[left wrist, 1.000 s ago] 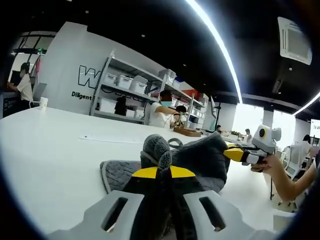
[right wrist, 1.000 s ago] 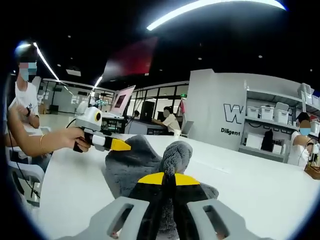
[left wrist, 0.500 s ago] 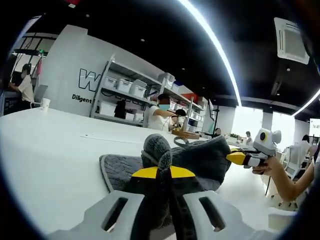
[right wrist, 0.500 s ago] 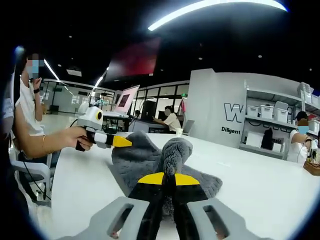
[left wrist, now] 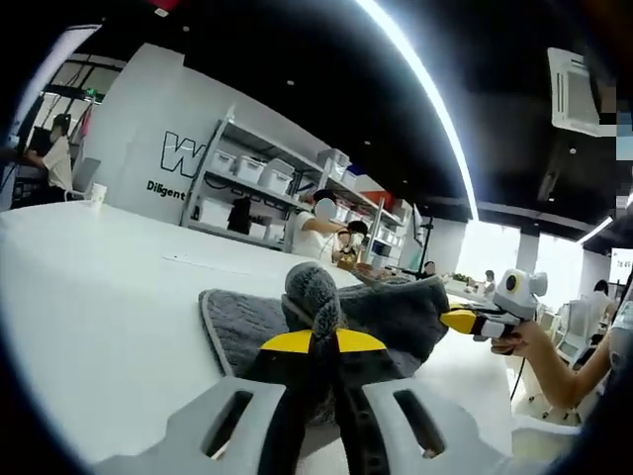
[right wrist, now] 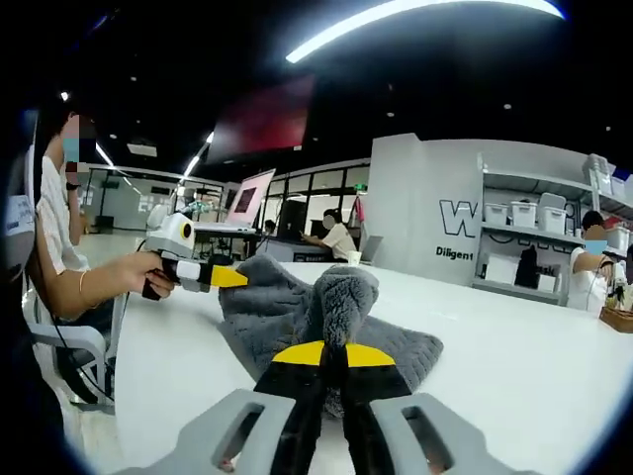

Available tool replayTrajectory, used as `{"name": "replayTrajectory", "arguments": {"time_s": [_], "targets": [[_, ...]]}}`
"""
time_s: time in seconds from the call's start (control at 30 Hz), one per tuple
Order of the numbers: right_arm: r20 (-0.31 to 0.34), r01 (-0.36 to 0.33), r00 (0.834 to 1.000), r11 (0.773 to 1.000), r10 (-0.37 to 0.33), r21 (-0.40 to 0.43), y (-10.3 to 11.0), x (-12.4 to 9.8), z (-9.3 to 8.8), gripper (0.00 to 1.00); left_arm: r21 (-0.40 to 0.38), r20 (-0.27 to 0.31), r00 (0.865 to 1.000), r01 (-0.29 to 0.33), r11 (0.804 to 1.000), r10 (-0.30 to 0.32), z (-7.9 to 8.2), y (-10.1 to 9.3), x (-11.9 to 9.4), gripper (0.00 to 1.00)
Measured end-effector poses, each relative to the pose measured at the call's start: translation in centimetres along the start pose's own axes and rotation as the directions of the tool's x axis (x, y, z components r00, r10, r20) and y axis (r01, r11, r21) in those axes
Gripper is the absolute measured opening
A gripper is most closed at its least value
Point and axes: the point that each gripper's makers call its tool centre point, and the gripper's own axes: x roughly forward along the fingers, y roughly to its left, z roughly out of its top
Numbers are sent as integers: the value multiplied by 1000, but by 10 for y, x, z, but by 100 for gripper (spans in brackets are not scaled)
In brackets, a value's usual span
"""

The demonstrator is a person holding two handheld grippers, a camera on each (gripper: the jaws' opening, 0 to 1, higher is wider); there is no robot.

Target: Open the folded towel by lifting each exposed corner and separating the folded layers until the towel lies flat within the target outline without major curled edges

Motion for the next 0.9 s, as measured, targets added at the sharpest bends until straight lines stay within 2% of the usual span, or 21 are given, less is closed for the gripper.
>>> {"name": "replayTrajectory", "arguments": {"time_s": [0.27,0.43,0.9], "targets": [[0,4,1000,1000,-4,7,1,-7,-7,0,29,-17,1000,-12,1000,12,-6,-3,-10,4],[-1,10,1000,1000,-10,25,2,-12,-13,0,54,-42,999,-5,999,7,-15,-4,-17,5],[-42,9,999,997,-6,75,11,-22,-34,0,97,-103,995,6,995,4,-31,-10,-33,5]]}}
